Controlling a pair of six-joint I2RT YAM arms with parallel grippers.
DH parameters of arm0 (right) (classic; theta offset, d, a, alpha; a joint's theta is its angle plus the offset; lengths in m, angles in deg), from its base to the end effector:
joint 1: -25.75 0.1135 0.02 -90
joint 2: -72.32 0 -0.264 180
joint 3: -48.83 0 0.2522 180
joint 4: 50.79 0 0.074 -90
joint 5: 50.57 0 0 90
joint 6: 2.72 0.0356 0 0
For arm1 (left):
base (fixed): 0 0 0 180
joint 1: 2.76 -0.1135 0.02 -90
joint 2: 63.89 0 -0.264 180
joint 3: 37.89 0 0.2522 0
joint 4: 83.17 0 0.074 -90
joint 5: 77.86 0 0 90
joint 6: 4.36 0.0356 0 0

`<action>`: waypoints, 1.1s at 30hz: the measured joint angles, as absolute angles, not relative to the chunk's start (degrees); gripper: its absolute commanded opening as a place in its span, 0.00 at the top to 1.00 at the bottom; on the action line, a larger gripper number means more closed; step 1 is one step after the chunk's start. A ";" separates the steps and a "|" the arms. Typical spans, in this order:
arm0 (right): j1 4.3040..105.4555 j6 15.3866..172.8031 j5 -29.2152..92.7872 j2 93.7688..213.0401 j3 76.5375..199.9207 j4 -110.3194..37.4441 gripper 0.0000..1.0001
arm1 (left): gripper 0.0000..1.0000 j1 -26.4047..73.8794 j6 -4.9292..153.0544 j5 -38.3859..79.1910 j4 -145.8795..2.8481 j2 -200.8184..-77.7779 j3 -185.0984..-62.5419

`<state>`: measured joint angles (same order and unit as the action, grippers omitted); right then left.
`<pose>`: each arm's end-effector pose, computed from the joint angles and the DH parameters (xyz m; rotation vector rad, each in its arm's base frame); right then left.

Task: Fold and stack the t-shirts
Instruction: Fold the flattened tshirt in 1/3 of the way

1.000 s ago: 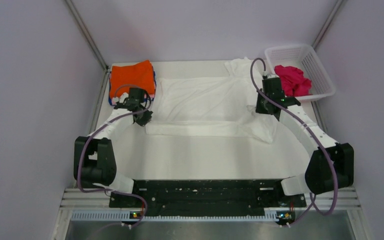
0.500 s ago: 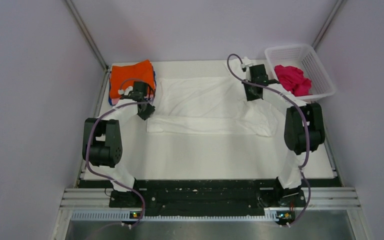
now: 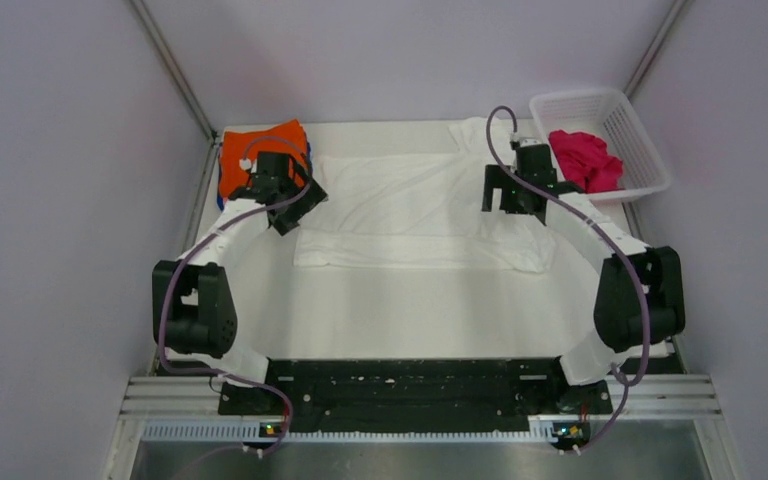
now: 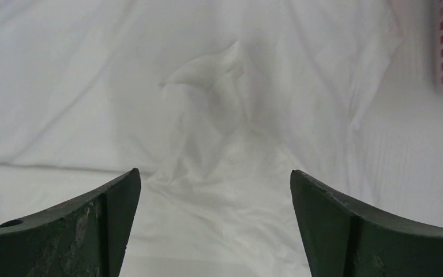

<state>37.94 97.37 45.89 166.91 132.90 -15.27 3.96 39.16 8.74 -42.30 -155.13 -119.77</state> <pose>0.3576 0.0732 0.2519 0.0105 2.3684 0.0535 0.3425 -0.0382 0.2522 -0.8665 2.3183 -0.3351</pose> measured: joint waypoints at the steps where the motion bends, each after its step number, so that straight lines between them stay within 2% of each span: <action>1: 37.94 99.14 43.70 164.24 129.64 -16.21 0.01 | 0.01 4.46 39.38 10.47 -43.17 -154.59 -119.03; 5: 37.94 103.82 36.27 161.20 122.23 -19.08 0.01 | 0.01 6.45 40.04 18.51 -47.39 -154.57 -114.59; 11: 37.94 105.96 32.77 168.24 122.06 -21.66 0.01 | 0.01 6.56 40.80 21.59 -49.07 -160.34 -111.81; 24: 31.49 100.78 40.55 189.20 143.96 -24.45 0.01 | 0.01 3.65 42.88 22.95 -51.46 -163.81 -111.99; 29: 30.35 97.02 42.00 190.01 149.68 -22.57 0.01 | 0.01 3.65 44.89 23.26 -51.46 -163.77 -111.99; 33: 30.83 96.60 38.28 185.62 147.21 -22.57 0.01 | 0.01 3.63 45.92 23.69 -51.46 -163.77 -111.99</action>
